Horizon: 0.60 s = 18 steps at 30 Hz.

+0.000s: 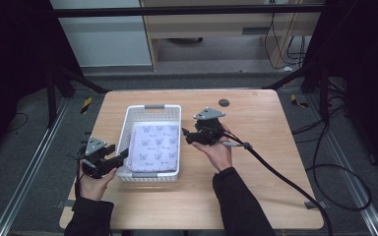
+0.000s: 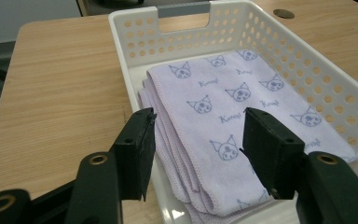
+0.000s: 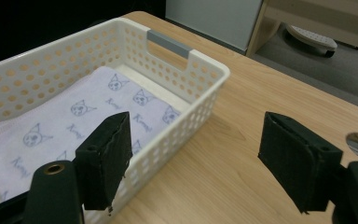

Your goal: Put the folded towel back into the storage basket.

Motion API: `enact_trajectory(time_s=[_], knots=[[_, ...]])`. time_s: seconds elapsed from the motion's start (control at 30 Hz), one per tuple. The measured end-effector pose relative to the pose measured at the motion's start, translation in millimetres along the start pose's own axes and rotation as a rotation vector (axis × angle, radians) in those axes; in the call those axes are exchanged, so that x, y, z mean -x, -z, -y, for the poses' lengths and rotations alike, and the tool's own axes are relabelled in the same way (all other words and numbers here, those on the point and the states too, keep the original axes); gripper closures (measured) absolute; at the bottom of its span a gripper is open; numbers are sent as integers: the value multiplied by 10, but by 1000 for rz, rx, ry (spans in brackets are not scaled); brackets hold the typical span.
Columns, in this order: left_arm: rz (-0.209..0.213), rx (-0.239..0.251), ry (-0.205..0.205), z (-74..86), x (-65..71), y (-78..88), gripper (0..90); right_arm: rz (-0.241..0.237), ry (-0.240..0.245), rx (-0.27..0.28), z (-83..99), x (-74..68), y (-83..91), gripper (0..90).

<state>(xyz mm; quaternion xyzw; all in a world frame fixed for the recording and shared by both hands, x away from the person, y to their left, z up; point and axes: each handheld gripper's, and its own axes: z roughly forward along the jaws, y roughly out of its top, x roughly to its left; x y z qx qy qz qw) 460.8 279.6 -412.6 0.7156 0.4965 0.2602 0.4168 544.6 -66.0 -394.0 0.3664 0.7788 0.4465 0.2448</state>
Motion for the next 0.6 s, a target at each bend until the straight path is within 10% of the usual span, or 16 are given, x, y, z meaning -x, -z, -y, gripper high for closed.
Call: enact_trajectory(time_s=[0.6], knots=[[-25,32,-17,130,-142,105,321,46,-134,4,923,570,838,170]])
